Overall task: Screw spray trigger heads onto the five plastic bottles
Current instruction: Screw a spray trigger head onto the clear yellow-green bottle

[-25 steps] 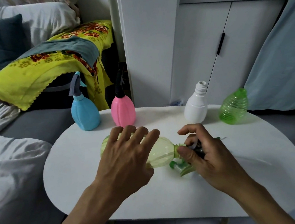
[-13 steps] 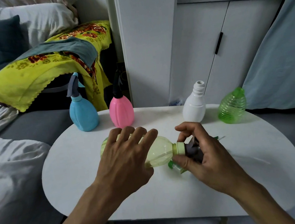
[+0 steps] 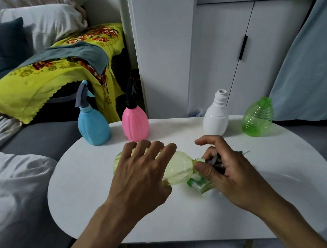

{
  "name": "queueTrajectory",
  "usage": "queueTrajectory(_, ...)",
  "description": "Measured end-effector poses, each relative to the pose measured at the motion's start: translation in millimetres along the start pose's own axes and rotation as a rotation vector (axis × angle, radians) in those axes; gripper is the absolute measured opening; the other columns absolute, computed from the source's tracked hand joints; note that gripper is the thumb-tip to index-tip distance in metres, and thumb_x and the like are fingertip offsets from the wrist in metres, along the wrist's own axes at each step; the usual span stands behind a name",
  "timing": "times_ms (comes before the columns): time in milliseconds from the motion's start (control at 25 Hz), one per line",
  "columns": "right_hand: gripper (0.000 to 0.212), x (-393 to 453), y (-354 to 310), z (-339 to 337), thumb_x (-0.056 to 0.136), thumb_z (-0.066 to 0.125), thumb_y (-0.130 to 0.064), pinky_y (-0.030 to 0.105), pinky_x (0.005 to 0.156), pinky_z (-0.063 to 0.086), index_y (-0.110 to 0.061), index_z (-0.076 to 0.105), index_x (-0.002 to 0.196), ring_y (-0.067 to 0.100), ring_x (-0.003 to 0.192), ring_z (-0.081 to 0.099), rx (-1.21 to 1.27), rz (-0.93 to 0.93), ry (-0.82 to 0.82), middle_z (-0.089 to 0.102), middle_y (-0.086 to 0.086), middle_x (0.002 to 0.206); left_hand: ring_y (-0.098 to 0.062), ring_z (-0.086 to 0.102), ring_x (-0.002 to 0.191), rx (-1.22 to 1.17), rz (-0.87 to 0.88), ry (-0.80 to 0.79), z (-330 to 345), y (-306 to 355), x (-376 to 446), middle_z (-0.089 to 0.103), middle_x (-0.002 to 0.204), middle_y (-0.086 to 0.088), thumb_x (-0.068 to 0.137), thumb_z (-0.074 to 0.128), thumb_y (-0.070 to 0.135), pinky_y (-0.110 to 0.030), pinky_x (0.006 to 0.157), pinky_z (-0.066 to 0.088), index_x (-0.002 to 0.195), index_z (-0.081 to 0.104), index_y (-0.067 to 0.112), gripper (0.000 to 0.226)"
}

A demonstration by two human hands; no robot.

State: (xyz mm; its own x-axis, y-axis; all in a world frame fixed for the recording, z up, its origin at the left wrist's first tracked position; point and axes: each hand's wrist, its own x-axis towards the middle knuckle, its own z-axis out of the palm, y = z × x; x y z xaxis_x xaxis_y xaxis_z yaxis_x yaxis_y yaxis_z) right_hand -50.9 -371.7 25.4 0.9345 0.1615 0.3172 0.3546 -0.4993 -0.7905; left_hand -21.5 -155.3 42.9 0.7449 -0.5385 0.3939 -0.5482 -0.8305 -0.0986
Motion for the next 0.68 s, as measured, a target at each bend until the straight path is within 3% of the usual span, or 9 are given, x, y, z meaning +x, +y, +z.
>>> queueTrajectory(80,0.04,0,0,0,0.086,0.059,-0.057,0.023,0.062,0.054,-0.047,0.044,0.121,0.01,0.077,0.066,0.007,0.003,-0.016,0.062,-0.013,0.092,-0.032,0.063,0.094,-0.005,0.002,0.0,1,0,-1,0.069,0.107,-0.003,0.052,0.082,0.035,-0.043,0.08,0.048,0.12,0.062,0.018,0.073)
queueTrajectory(200,0.048,-1,-1,0,0.08,0.069,-0.045,0.036,0.069,0.059,-0.048,0.044,0.121,0.013,0.086,0.065,0.013,0.007,-0.016,0.058,-0.014,0.101,-0.031,0.062,0.094,-0.013,-0.007,0.013,1,-1,0,0.069,0.107,-0.002,0.052,0.081,0.036,-0.043,0.08,0.047,0.121,0.062,0.019,0.073)
queueTrajectory(480,0.035,-1,-5,-4,0.08,0.066,-0.052,0.031,0.064,0.055,-0.04,0.051,0.11,0.012,0.076,0.064,-0.012,0.041,0.071,0.057,-0.015,0.089,-0.03,0.061,0.095,-0.062,0.002,0.037,12,0,-1,0.064,0.113,-0.005,0.055,0.081,0.039,-0.042,0.081,0.049,0.125,0.057,0.019,0.077)
queueTrajectory(600,0.024,0,-5,-1,0.084,0.073,-0.039,0.023,0.056,0.052,-0.034,0.056,0.1,0.007,0.063,0.062,0.195,0.232,0.114,0.062,-0.012,0.072,-0.032,0.06,0.097,-0.072,-0.005,0.039,21,4,3,0.061,0.116,-0.01,0.063,0.082,0.048,-0.044,0.084,0.051,0.126,0.055,0.016,0.075)
queueTrajectory(680,0.024,2,-4,-8,0.082,0.068,-0.046,0.024,0.053,0.05,-0.027,0.063,0.097,0.01,0.057,0.061,0.346,0.429,0.118,0.066,-0.008,0.069,-0.03,0.062,0.097,-0.129,0.013,0.013,22,6,4,0.064,0.113,-0.007,0.067,0.078,0.052,-0.044,0.086,0.051,0.125,0.056,0.017,0.071)
